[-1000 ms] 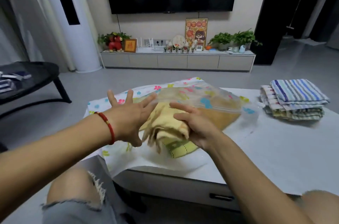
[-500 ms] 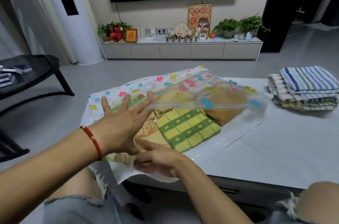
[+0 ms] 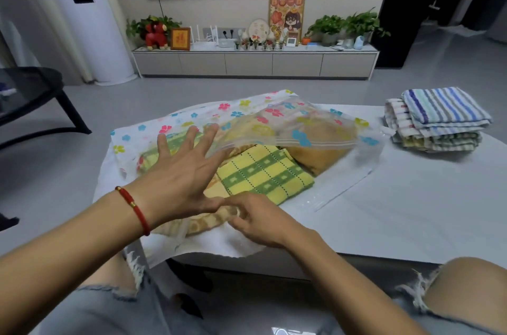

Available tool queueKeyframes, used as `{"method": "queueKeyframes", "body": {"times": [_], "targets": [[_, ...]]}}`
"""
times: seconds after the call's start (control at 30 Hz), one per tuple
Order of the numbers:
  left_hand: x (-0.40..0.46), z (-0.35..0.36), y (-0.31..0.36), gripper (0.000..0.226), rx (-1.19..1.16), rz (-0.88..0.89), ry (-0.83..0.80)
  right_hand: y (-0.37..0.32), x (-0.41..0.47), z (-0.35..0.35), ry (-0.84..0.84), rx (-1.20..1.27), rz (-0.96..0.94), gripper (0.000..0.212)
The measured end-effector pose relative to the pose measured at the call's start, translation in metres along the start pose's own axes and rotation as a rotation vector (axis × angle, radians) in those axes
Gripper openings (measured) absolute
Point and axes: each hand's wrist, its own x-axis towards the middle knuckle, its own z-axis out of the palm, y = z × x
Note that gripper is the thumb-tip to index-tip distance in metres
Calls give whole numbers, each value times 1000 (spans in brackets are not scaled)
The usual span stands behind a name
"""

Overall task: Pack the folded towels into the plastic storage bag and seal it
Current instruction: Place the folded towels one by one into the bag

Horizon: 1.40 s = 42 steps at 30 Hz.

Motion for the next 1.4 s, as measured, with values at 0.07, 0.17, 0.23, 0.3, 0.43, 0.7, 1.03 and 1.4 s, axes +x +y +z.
{"method": "queueKeyframes", "body": {"times": [0.07, 0.17, 0.23, 0.3, 0.43, 0.7, 1.03, 1.4], "targets": [[18, 1, 15, 93, -2, 32, 96, 22, -25, -33, 27, 41, 70, 35], [52, -1, 38, 86, 0, 98, 163, 63, -62, -83, 112, 83, 232, 29], [78, -1, 54, 83, 20, 116, 182, 95, -84, -116, 236, 122, 355, 26], [90, -6, 60, 79, 41, 145, 173, 120, -92, -136, 352, 179, 482, 24], [143, -10, 94, 65, 83, 231, 162, 199, -119, -190, 624, 148, 690, 24], [196, -9, 100, 63, 75, 217, 167, 299, -104, -273, 969, -208, 866, 31], [245, -30, 107, 67, -8, 155, 220, 383, -68, -350, 890, -263, 1103, 33], [240, -25, 106, 76, -20, 161, 265, 366, -81, -375, 879, 133, 815, 35]]}}
